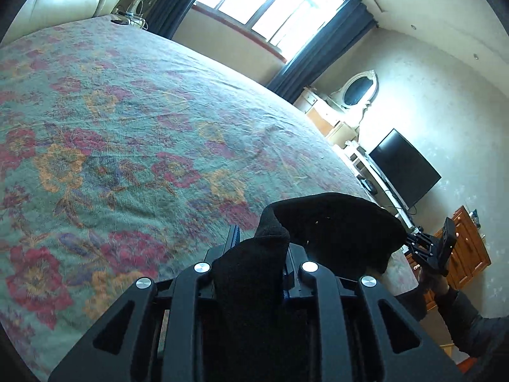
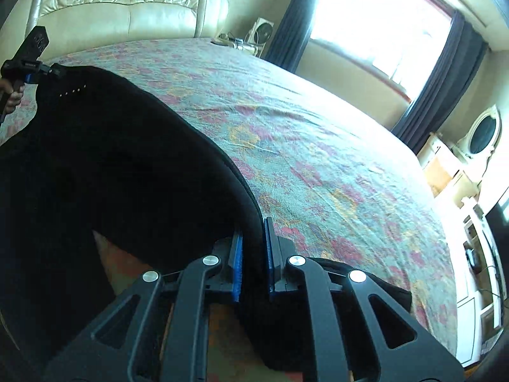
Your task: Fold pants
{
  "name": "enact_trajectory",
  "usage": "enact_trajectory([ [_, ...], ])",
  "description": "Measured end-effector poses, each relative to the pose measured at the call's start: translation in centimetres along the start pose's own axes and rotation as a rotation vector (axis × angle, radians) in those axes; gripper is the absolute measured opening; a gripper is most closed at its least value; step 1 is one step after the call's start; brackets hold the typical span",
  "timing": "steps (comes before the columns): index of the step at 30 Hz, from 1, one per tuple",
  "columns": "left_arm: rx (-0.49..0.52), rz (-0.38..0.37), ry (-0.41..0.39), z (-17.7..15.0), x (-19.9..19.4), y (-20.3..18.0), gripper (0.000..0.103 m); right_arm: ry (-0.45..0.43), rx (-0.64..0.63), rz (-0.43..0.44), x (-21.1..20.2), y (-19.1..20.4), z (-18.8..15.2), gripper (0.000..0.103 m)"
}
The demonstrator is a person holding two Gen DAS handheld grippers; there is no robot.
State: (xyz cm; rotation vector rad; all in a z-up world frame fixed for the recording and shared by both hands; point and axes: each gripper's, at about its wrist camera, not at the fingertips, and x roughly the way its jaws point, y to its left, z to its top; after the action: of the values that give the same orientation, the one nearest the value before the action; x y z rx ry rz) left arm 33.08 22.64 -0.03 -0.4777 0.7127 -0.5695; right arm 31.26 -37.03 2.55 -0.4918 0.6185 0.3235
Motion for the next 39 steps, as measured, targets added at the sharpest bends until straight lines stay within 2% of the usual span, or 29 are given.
enact_trajectory([
  [4, -0.011, -0.007, 0.034, -5.5, -3.7, -1.2, 0.033, -0.023, -0.117, -0.053, -6.1, 4.4, -5.6, 0.011],
  [6, -0.044, 0.025, 0.090, -8.6, -4.5, -0.8, 0.044, 0.022, -0.161, -0.054, -7.6, 6.4, -8.6, 0.013],
  [8, -0.099, 0.069, 0.138, -11.6, -5.5, 0.0, 0.061, 0.092, -0.148, -0.016, -8.1, 7.3, -11.2, 0.017],
  [10, -0.154, 0.121, 0.197, -14.3, -6.3, 0.9, 0.073, 0.158, -0.093, 0.044, -8.0, 8.1, -12.5, 0.030],
  [11, -0.176, 0.121, 0.176, -15.5, -7.5, 1.0, 0.073, 0.188, -0.053, 0.065, -8.2, 8.1, -13.0, 0.033],
  [13, -0.243, 0.136, 0.118, -16.6, -9.6, 1.0, 0.076, 0.205, 0.115, 0.152, -8.4, 7.7, -12.8, 0.063],
  [15, -0.372, 0.107, 0.019, -17.3, -11.6, 1.0, 0.078, 0.179, 0.348, 0.242, -9.4, 6.2, -12.8, 0.073],
  [17, -0.485, 0.059, -0.074, -17.8, -12.6, 0.6, 0.079, 0.156, 0.588, 0.339, -9.5, 5.2, -12.8, 0.073],
  [19, -0.553, 0.019, -0.116, -18.1, -12.3, -0.1, 0.079, 0.152, 0.799, 0.416, -8.6, 4.5, -13.4, 0.073],
  [22, -0.569, 0.022, -0.115, -17.6, -10.2, -2.2, 0.079, 0.147, 1.063, 0.499, -6.7, 3.8, -14.8, 0.073],
  [24, -0.563, 0.015, -0.119, -17.2, -8.7, -3.3, 0.079, 0.139, 1.189, 0.541, -5.6, 3.6, -15.7, 0.073],
  [26, -0.589, 0.005, -0.123, -16.9, -7.3, -4.1, 0.079, 0.149, 1.250, 0.549, -5.2, 3.7, -16.5, 0.073],
  [28, -0.614, 0.051, -0.105, -16.9, -6.2, -4.5, 0.079, 0.156, 1.271, 0.541, -4.9, 4.1, -16.8, 0.073],
  [30, -0.623, 0.093, -0.122, -17.1, -6.0, -4.9, 0.079, 0.153, 1.280, 0.545, -5.0, 4.5, -17.0, 0.073],
  [34, -0.673, 0.181, -0.156, -17.8, -6.1, -4.1, 0.079, 0.169, 1.292, 0.518, -4.2, 5.0, -17.6, 0.073],
  [37, -0.741, 0.184, -0.183, -17.9, -5.7, -2.7, 0.079, 0.165, 1.316, 0.505, -3.9, 4.9, -17.5, 0.073],
  [39, -0.740, 0.208, -0.202, -17.3, -5.2, -2.6, 0.079, 0.164, 1.324, 0.490, -3.8, 4.8, -17.6, 0.073],
])
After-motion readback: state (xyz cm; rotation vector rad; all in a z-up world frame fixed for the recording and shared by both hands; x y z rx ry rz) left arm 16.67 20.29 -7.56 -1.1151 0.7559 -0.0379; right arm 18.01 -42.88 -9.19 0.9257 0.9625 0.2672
